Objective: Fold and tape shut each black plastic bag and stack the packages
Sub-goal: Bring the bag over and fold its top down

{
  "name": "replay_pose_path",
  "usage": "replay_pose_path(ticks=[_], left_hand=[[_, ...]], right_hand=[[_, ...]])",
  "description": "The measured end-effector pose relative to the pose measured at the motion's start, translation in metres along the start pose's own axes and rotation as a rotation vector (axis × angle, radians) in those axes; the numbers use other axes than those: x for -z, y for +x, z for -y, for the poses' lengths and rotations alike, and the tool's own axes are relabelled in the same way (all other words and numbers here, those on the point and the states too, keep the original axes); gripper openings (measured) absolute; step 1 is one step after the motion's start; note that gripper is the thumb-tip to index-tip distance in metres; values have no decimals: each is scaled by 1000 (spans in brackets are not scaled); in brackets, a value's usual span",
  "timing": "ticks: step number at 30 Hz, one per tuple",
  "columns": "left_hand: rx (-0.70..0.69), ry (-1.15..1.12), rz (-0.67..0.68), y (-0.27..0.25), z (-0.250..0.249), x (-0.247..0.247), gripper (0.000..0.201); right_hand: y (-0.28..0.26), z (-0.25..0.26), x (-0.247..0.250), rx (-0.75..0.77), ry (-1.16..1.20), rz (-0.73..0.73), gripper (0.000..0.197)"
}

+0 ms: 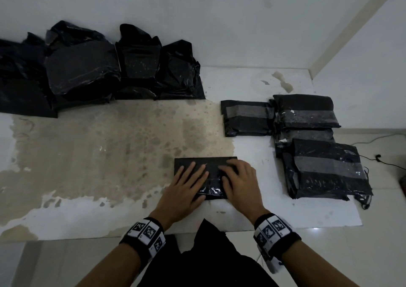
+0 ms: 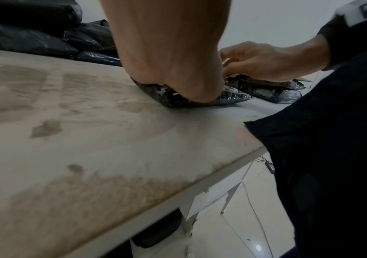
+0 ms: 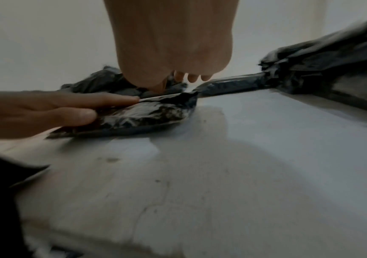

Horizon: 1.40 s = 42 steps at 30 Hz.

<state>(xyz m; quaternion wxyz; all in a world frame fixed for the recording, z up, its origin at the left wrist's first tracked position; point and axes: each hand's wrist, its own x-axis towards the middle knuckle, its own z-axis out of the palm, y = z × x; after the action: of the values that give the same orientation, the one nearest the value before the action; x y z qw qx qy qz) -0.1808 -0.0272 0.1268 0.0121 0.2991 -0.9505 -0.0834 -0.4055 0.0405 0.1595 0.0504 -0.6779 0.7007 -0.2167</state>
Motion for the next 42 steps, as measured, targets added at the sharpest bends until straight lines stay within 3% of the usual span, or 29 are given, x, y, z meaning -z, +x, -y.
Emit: replay_pose_path(ticks=[3, 7, 14, 19, 23, 26, 29, 33, 36, 42], left_hand=[[5, 7, 25, -1, -2, -2, 65], [75, 23, 29, -10, -3, -4, 67], [271, -130, 44, -27, -6, -8, 78], [327, -151, 62, -30, -4, -10, 82], [331, -145, 75, -30, -2, -7, 81], [321, -148, 64, -27, -3, -5, 82], [327, -172, 51, -28, -3, -4, 82], [337, -251, 8, -30, 5, 3, 77], [436, -345, -57, -25, 28, 13, 72], [590, -304, 14, 11, 104, 40, 69]], right_hand=[[-16, 10, -20, 206, -124, 199, 55], [-32, 1, -27, 227, -248, 310, 68], [-56, -15, -20, 17, -235, 307, 74], [-59, -15, -19, -23, -269, 338, 75], [-52, -2, -4, -85, -226, 191, 71], [-36, 17, -3, 5, -155, 116, 61], [-23, 31, -21, 155, -156, 205, 59], [-24, 27, -36, 180, -205, 236, 57], [-26, 24, -39, 194, -213, 225, 57], [-29, 28, -42, 147, -201, 214, 57]])
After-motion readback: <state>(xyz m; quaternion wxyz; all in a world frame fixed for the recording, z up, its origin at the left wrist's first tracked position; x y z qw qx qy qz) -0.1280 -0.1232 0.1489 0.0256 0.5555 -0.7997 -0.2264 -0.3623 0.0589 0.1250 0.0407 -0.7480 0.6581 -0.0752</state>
